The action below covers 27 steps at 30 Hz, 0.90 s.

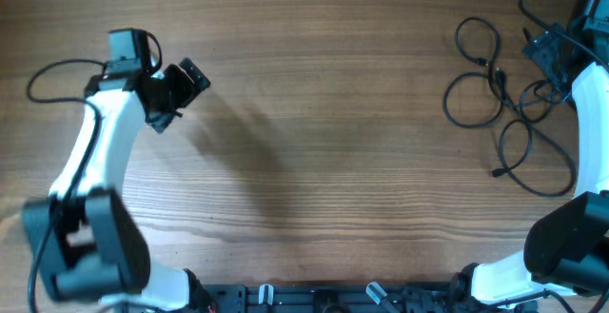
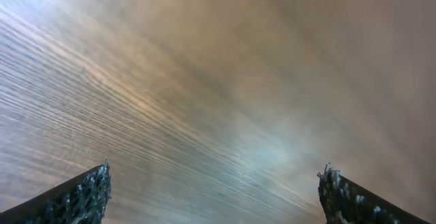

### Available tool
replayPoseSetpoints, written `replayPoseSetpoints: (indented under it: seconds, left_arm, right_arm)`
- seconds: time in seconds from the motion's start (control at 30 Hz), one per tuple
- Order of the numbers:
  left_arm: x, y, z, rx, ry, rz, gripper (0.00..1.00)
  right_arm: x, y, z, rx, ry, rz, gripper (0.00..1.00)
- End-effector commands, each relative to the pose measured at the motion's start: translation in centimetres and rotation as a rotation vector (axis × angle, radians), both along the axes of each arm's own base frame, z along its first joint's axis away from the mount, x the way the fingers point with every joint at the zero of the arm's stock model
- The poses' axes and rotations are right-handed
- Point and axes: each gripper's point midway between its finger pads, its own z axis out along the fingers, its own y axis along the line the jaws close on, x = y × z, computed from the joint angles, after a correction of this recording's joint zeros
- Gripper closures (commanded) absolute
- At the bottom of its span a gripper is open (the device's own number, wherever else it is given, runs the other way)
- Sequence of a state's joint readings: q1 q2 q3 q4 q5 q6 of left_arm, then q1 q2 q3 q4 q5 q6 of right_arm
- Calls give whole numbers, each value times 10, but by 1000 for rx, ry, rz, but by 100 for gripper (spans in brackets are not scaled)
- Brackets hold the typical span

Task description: Untangle cables

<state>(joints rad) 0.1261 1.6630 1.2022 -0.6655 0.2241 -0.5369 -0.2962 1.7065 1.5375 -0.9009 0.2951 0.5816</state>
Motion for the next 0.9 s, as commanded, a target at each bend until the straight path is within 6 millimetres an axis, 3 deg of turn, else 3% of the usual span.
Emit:
replayPoseSetpoints:
  seconds: [0.0, 0.13, 0.33, 0.5, 0.67, 0.87]
  left_arm:
    - [-1, 2, 62, 33, -166, 6, 0]
    - [-6, 1, 93, 43, -250, 6, 0]
    - [-10, 2, 108, 52, -288, 9, 0]
    - [-20, 39, 101, 232, -231, 129, 0]
    - [-51, 42, 80, 272, -78, 103, 0]
    - [-66, 46, 66, 304, -4, 109, 0]
  right_arm:
    - [1, 1, -10, 10, 23, 8, 0]
    - [1, 1, -10, 10, 23, 8, 0]
    - [1, 1, -10, 10, 23, 8, 0]
    - [1, 1, -10, 10, 23, 8, 0]
    - [1, 1, -10, 10, 24, 8, 0]
    - [1, 1, -10, 10, 24, 8, 0]
